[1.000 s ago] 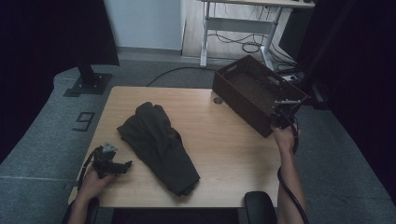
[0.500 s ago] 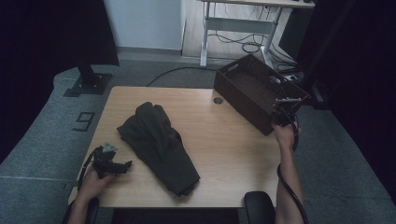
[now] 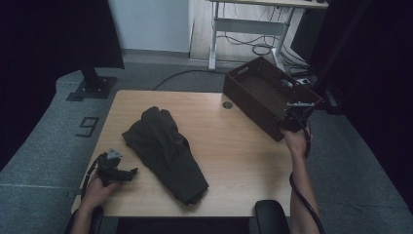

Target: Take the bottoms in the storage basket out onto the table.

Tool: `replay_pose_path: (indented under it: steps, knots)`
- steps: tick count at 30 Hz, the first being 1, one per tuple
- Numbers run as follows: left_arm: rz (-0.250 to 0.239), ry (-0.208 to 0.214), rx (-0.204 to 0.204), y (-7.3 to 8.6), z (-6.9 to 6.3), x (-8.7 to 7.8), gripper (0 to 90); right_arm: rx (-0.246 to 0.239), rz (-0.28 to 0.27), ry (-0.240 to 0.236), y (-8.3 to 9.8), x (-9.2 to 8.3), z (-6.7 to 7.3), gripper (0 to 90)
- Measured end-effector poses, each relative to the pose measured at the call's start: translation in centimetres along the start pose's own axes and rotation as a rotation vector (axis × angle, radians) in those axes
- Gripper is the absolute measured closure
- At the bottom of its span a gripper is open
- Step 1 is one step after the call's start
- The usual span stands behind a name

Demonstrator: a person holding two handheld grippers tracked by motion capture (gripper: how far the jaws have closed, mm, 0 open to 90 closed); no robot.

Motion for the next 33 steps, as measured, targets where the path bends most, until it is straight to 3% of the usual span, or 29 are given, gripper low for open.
replay_pose_path:
  steps: [5,10,18,22,33]
  knots:
    - [0.000,0.000,0.000,0.0,0.0,0.0,0.0,-0.022,-0.011,0.020,-0.2,-0.8,0.0,27.1]
    - [0.000,0.000,0.000,0.0,0.0,0.0,0.0,-0.046,0.000,0.009,-0.1,-1.7,0.5,18.0]
    - [0.000,0.000,0.000,0.0,0.0,0.0,0.0,-0.025,-0.043,-0.032,0.0,-3.4,1.2,12.2]
    - [0.000,0.000,0.000,0.0,0.0,0.0,0.0,-0.006,-0.070,-0.048,0.1,-4.0,2.0,5.1]
    - [0.001,0.000,0.000,0.0,0.0,0.0,0.0,-0.080,-0.112,-0.072,0.2,-5.9,4.9,0.0]
Point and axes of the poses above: each handheld gripper's, and its own axes: x roughly forward along the jaws, y roughly out of its underside, z roughly to its left, the point moved 5 cm from there along x, roughly forward along the jaws, and after that the axes turned 10 degrees about -x, right-handed, at the moved point
